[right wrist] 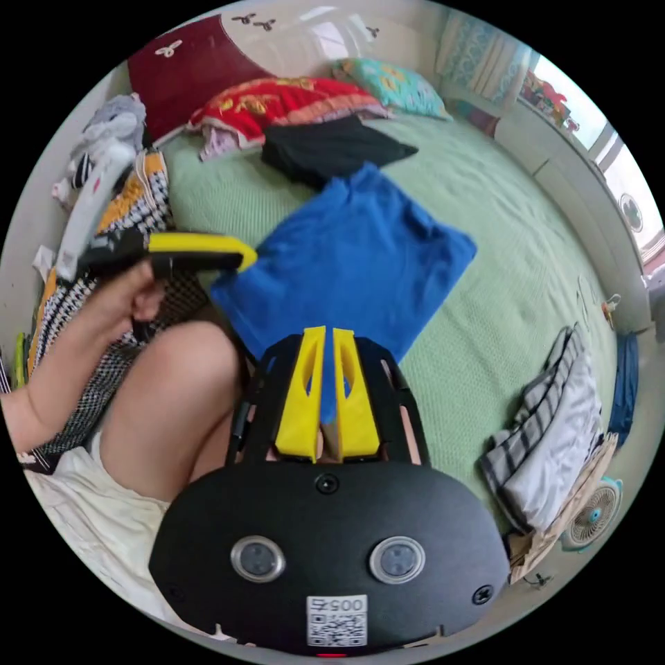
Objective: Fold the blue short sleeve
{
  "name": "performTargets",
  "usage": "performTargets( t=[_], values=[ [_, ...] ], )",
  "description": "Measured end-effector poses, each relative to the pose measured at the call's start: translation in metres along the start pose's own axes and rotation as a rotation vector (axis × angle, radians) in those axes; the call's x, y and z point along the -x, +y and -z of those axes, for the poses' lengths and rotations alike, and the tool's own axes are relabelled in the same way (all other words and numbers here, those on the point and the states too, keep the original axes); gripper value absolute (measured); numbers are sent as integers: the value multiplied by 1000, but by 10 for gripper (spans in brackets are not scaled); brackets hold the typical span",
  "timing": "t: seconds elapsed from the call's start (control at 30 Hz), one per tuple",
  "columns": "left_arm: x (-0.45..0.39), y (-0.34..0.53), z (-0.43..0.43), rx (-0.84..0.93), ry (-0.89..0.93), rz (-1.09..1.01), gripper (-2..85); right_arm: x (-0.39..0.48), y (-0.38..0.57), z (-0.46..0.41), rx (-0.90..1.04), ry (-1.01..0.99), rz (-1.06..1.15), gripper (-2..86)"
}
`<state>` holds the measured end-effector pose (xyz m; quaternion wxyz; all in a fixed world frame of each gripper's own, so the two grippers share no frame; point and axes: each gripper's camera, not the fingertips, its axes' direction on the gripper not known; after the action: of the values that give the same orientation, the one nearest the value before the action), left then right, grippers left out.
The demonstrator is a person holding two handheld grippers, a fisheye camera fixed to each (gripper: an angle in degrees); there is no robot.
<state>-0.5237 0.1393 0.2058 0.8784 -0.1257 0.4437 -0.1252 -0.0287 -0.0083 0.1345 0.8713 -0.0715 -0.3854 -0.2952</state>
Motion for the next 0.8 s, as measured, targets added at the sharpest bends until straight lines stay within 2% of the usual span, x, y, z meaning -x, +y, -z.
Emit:
performTargets(
  t=[0.03,0.1,0.17,0.27,0.4,0.53,0.6,0.67,0.73,0.8],
  values=[
    [-1,-2,4,26,-16,-14,44,0,12,-12,16,44,6,-6],
    [-4,-3,18,25,-78,-27,42,-5,28,-9,-51,12,-8,-9],
    [-7,-6,35,-12,-142,-27,35,-19,36,-2,-38,-32,-38,-6],
    [-9,-30,61,-129,-103,-24,35,-47,38,19,-189,-6,-139,12],
    [-12,-105,50,-183,-62,24,99,-95,9,34,-356,-41,-286,72],
    [-21,-168,18,-204,0,79,97,-157,-61,2,-291,-165,-447,96],
    [-25,-189,-3,-183,-38,93,89,-177,-86,-25,-205,-214,-472,82],
    [-25,-204,-31,-136,-74,102,83,-191,-102,-54,-143,-217,-479,30],
    [-25,-219,-58,-59,-74,79,72,-198,-100,-57,-176,-236,-442,-2],
    [-24,-231,-63,-59,-72,64,64,-202,-90,-53,-231,-206,-434,-11]
  ],
)
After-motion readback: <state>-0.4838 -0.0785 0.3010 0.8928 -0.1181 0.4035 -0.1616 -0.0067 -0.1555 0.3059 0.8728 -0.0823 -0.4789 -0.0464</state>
